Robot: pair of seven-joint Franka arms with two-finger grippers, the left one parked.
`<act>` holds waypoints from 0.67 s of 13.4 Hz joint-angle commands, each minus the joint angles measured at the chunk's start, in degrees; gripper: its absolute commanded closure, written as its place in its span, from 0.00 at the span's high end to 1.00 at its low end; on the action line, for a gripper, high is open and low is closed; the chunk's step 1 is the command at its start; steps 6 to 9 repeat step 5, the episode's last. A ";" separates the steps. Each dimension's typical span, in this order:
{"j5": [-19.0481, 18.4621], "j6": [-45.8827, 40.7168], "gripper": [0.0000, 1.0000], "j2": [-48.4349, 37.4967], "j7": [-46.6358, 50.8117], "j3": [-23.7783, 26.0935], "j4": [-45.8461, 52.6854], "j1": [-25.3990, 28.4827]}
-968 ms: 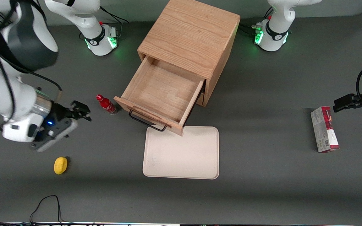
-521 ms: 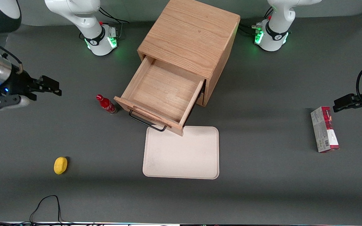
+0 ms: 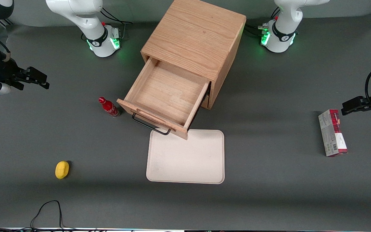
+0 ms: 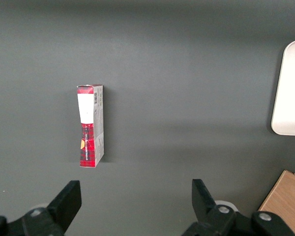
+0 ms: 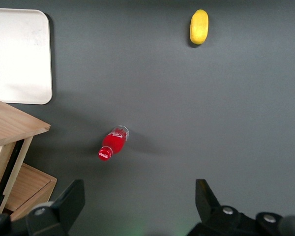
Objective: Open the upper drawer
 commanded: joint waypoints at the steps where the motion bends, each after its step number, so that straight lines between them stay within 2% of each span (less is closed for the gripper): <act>1: -0.98 0.12 1.00 1.28 1.76 0.13 1.24 0.46; 9: -0.89 -1.72 1.00 1.90 1.77 0.13 2.22 0.55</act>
